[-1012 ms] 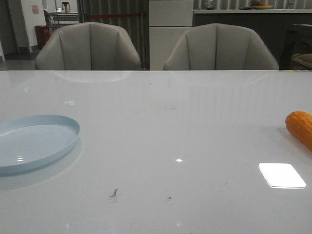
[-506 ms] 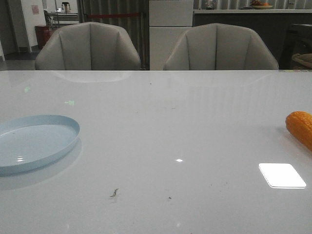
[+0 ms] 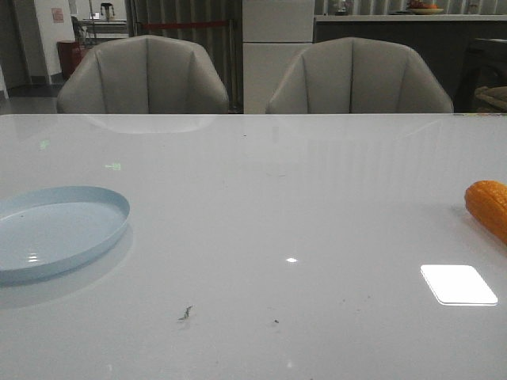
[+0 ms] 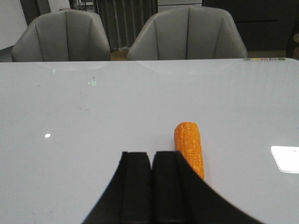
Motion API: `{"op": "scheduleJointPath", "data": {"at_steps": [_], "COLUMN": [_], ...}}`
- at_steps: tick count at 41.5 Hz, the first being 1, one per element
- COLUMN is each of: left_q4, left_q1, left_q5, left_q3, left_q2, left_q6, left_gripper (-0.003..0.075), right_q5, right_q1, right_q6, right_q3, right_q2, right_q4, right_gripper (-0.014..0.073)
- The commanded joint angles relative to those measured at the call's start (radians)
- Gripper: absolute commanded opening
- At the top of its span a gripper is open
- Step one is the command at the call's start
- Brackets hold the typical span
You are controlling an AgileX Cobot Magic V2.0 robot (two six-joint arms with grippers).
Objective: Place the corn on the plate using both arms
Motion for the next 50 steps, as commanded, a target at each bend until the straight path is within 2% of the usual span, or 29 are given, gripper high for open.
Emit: {"op": "scheduleJointPath", "data": {"at_steps": [1, 8, 12, 16, 25, 32, 38, 50], "left_q4": [-0.007, 0.000, 0.020, 0.056, 0.056, 0.056, 0.056, -0.004], "left_q1": [0.001, 0.001, 0.001, 0.001, 0.001, 0.001, 0.001, 0.001], "left_q5": [-0.111, -0.074, -0.007, 0.119, 0.167, 0.227, 0.204, 0.213], "left_q3": [0.012, -0.099, -0.189, -0.287, -0.490, -0.619, -0.649, -0.651], "left_q2": [-0.019, -0.017, -0.015, -0.002, 0.142, 0.325, 0.490, 0.738], "left_q6": [-0.006, -0.006, -0.006, -0.006, -0.006, -0.006, -0.006, -0.006], "left_gripper": [0.0103, 0.0103, 0.0103, 0.0103, 0.0103, 0.0103, 0.0103, 0.0103], "right_q5": [-0.151, -0.187, -0.135, -0.032, 0.148, 0.148, 0.070, 0.078], "right_q1": [-0.001, -0.001, -0.001, -0.001, -0.001, -0.001, -0.001, -0.001], "right_q6": [-0.002, -0.002, -0.002, -0.002, -0.002, -0.002, -0.002, -0.002], "right_q3": [-0.026, -0.083, -0.190, -0.324, -0.613, -0.776, -0.801, -0.801], "right_q2": [-0.026, -0.025, -0.019, 0.018, 0.229, 0.439, 0.582, 0.789], "right_q4": [-0.011, -0.012, -0.012, -0.012, -0.012, -0.012, -0.012, -0.001], "right_gripper": [0.0057, 0.0059, 0.0059, 0.0059, 0.0059, 0.0059, 0.0059, 0.0059]}}
